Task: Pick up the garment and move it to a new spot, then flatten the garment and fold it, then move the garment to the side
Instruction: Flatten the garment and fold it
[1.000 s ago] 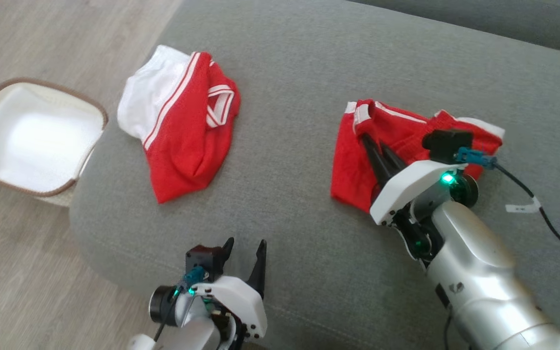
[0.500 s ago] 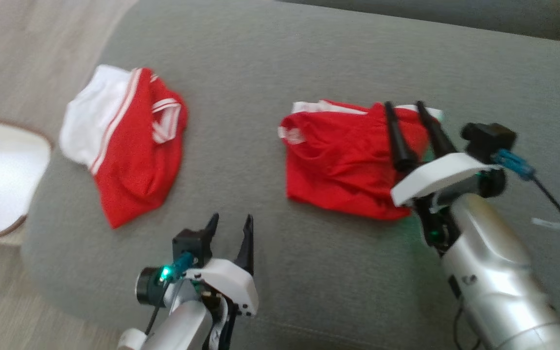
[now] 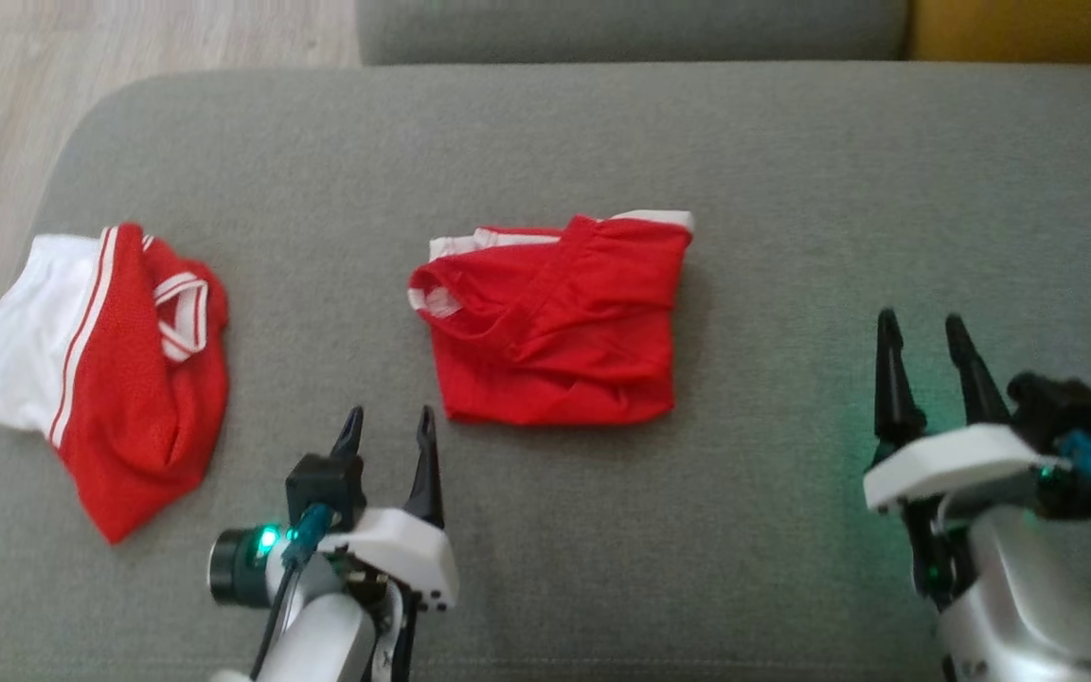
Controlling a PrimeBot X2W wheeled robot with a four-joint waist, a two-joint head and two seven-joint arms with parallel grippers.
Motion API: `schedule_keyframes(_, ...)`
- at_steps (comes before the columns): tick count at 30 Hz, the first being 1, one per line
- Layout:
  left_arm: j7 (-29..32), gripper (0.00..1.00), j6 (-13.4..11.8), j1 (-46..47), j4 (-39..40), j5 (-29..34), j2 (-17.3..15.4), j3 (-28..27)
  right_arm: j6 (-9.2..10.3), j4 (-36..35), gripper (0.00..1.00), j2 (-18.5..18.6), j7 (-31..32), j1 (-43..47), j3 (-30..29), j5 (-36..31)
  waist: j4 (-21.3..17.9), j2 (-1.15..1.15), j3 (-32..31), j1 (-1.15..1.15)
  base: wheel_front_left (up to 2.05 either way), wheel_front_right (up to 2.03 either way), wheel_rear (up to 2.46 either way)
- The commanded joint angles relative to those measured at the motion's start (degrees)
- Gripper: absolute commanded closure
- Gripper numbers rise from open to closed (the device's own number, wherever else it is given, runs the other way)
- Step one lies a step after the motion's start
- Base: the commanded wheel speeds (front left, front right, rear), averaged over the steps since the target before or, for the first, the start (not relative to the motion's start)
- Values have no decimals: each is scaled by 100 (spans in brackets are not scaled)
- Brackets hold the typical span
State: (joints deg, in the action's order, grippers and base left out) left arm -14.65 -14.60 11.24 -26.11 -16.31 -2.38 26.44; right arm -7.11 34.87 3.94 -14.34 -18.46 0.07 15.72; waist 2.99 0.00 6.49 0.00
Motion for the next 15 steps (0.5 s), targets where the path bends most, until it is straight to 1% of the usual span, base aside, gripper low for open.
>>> schedule_keyframes(1,-35,0,29,14,183,91,-50,-288,-37,-266,0,-96,-65,75,101,-194,-152,0,-177,0,0,0,0)
schedule_keyframes(2,-35,0,41,-34,186,106,-50,-322,-37,-314,0,-100,-65,170,103,-273,-173,0,-211,0,0,0,0)
schedule_keyframes(8,-35,0,57,-287,287,185,-50,-446,-37,-431,0,-104,-65,598,196,-68,-240,0,-370,0,0,0,0)
schedule_keyframes(15,-35,0,61,-417,344,200,-50,-504,-37,-433,0,-105,-65,709,277,101,-248,0,-402,0,0,0,0)
